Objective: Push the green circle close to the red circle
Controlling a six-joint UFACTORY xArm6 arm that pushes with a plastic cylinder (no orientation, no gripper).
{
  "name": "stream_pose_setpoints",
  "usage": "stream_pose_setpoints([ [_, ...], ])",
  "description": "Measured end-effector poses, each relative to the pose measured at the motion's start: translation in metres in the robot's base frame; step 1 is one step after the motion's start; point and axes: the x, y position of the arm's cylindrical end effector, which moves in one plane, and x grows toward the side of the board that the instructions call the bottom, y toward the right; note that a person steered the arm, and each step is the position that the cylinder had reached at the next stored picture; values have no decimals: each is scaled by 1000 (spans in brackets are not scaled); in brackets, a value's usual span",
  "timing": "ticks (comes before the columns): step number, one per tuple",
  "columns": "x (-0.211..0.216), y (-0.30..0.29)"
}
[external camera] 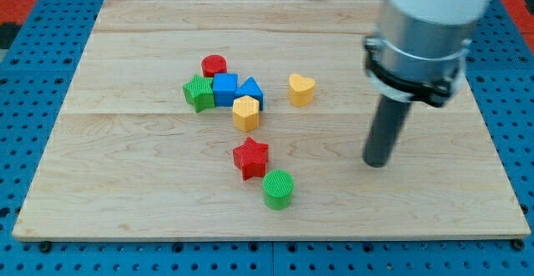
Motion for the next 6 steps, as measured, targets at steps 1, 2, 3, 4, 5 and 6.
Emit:
stream_pose_setpoints([
  [1, 49, -36],
  [2, 53, -109],
  [3, 24, -138],
  [4, 24, -120],
  [5, -28, -46],
  [6, -101, -7],
])
